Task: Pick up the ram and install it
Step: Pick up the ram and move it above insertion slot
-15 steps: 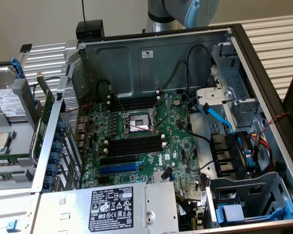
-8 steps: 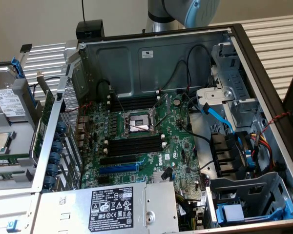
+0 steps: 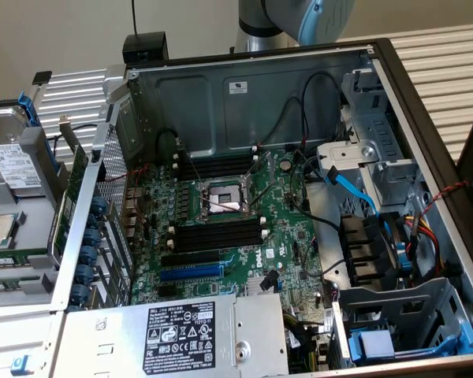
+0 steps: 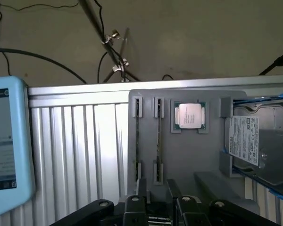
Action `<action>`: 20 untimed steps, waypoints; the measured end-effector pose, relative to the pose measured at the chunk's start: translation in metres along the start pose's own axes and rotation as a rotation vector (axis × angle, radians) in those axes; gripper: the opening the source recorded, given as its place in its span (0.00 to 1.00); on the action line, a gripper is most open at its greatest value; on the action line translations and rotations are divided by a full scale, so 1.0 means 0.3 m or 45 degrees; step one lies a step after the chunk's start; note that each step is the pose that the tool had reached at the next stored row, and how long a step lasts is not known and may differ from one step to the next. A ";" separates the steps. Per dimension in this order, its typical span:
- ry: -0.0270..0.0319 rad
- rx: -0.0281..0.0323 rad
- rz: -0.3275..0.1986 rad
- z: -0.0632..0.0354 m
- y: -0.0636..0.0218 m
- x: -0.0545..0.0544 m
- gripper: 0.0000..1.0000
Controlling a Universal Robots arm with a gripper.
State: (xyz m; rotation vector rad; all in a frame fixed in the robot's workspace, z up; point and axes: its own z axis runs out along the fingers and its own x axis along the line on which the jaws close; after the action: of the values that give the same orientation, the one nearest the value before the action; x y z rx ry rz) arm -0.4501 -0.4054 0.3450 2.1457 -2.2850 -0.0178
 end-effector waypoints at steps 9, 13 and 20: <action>-0.0030 -0.0074 -0.005 0.054 0.001 0.018 0.39; -0.0059 -0.0095 -0.005 0.079 -0.001 0.040 0.39; -0.0082 -0.0143 -0.005 0.121 -0.003 0.061 0.39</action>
State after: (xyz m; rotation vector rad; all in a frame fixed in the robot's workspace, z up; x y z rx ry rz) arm -0.4509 -0.4235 0.3087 2.1480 -2.2786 -0.0375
